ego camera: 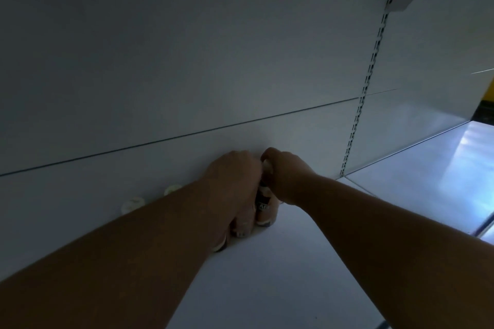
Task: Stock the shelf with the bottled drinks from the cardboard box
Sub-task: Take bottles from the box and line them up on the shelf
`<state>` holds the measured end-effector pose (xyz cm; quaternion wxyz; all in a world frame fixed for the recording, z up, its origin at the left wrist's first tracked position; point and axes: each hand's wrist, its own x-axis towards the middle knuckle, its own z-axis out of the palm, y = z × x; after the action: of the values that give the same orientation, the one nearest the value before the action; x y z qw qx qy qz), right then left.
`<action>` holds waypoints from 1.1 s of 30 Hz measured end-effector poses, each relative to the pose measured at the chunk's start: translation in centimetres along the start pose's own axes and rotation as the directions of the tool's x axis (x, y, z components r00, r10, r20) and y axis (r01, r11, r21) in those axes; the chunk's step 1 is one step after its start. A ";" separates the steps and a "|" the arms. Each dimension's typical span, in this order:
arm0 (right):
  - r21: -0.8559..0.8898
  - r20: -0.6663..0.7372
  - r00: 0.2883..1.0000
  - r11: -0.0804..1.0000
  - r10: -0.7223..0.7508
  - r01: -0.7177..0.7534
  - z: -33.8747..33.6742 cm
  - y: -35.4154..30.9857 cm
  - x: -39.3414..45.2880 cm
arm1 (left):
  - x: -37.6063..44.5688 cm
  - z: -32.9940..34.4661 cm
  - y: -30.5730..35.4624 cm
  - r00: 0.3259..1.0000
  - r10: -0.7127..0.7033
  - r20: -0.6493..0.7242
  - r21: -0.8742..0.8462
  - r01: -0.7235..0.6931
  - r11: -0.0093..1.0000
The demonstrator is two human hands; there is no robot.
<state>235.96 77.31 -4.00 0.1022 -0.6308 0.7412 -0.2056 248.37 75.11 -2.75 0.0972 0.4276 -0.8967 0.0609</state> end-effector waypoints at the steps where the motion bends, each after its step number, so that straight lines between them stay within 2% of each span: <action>1: 0.001 0.005 1.000 1.000 0.003 -0.003 0.0 -0.1 0.1 | 0.0 0.1 -0.1 1.000 0.010 -0.002 0.025 -0.010 1.000; 4: 0.030 0.029 0.999 0.999 0.022 -0.023 -0.6 -0.4 -0.4 | -0.8 0.0 -0.4 0.998 0.054 -0.023 0.128 -0.051 0.990; 6: 0.058 0.020 0.999 0.997 0.043 -0.044 -1.3 -0.5 -1.5 | -1.8 0.3 -0.4 0.990 0.081 -0.119 0.159 -0.062 0.985; 11: -0.023 -0.079 0.997 1.000 0.009 -0.011 -4.9 0.3 -6.8 | -5.2 -0.1 1.9 0.973 0.110 -0.202 0.112 -0.089 0.990; 14: -0.092 -0.118 0.993 0.996 0.001 -0.011 -7.7 0.8 -11.0 | -8.0 -1.2 5.1 0.976 0.149 -0.157 0.060 -0.141 0.988; 18: -0.159 -0.215 0.977 0.986 0.013 -0.049 -11.0 1.9 -17.8 | -11.4 -3.3 11.1 0.985 0.138 -0.104 -0.168 -0.154 0.974; 23: -0.209 -0.271 0.955 0.962 0.116 -0.176 -13.0 6.0 -26.9 | -14.7 -0.7 20.3 0.964 0.265 -0.001 -0.311 -0.252 0.916; 28: -0.178 -0.277 0.900 0.903 0.336 -0.392 -11.9 13.6 -36.4 | -18.7 4.8 31.3 0.887 0.437 0.150 -0.370 -0.359 0.857; 33: -0.100 -0.213 0.804 0.806 0.555 -0.583 -6.5 23.0 -43.0 | -21.7 13.3 39.4 0.771 0.568 0.287 -0.431 -0.426 0.795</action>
<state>220.63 123.19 -12.81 0.0435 -0.3644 0.9165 -0.1592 229.41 113.60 -21.65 -0.0365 0.1501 -0.9748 -0.1608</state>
